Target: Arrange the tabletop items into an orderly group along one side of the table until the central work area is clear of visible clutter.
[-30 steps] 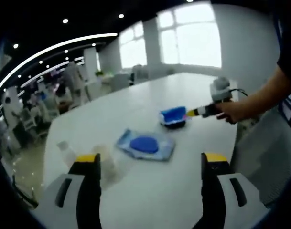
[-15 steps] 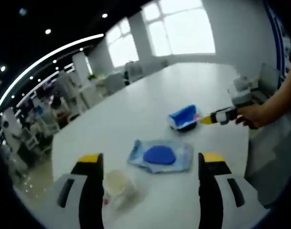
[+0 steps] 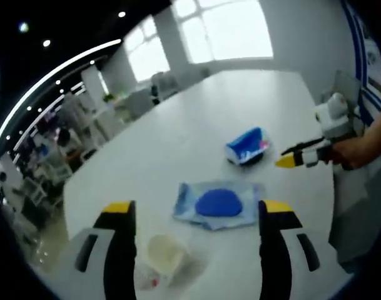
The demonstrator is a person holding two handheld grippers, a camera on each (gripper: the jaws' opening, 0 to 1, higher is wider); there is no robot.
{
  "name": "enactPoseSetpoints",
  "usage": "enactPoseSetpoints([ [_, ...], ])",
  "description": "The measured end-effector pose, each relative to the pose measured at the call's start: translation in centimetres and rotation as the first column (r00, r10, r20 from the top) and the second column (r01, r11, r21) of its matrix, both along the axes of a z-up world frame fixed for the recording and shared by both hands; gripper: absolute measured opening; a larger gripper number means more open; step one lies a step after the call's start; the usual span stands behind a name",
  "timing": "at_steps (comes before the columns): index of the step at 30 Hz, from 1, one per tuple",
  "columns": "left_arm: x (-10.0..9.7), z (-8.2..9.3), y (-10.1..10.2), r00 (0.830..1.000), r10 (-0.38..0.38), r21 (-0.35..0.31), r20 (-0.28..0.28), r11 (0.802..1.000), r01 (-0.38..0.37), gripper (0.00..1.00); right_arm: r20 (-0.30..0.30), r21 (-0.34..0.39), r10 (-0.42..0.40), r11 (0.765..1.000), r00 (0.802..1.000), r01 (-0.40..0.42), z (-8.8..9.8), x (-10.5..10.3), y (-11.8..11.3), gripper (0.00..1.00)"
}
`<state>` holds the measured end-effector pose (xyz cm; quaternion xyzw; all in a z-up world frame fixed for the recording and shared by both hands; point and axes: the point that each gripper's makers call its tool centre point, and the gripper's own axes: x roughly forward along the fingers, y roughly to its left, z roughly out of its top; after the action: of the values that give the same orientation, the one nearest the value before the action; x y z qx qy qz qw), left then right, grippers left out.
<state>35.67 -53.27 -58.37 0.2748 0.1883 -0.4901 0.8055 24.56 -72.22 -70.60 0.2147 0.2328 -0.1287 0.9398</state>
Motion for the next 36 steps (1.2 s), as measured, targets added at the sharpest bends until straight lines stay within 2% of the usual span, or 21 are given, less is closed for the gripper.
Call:
enactPoseSetpoints([
  [9,2.2,-1.3,-0.4,0.999,-0.017,0.054,-0.032,0.998,0.019,0.76,-0.010,0.018,0.029,0.999,1.000,-0.028,-0.6,-0.2,1.9,0.37],
  [21,4.7,-2.2,-2.7,0.997,-0.051,0.103,-0.066,0.993,0.057,0.72,0.000,0.053,0.074,0.996,0.997,-0.074,-1.0,0.1,4.2,0.39],
  [30,6.7,-4.3,-4.1,0.988,-0.109,0.180,-0.109,0.975,0.127,0.69,0.001,0.078,0.094,0.993,0.996,-0.094,-1.4,0.3,5.4,0.38],
  [36,7.5,-5.7,-4.5,0.981,-0.120,0.218,-0.154,0.964,0.152,0.62,0.015,0.097,0.113,0.989,0.994,-0.114,-1.5,0.6,6.4,0.38],
])
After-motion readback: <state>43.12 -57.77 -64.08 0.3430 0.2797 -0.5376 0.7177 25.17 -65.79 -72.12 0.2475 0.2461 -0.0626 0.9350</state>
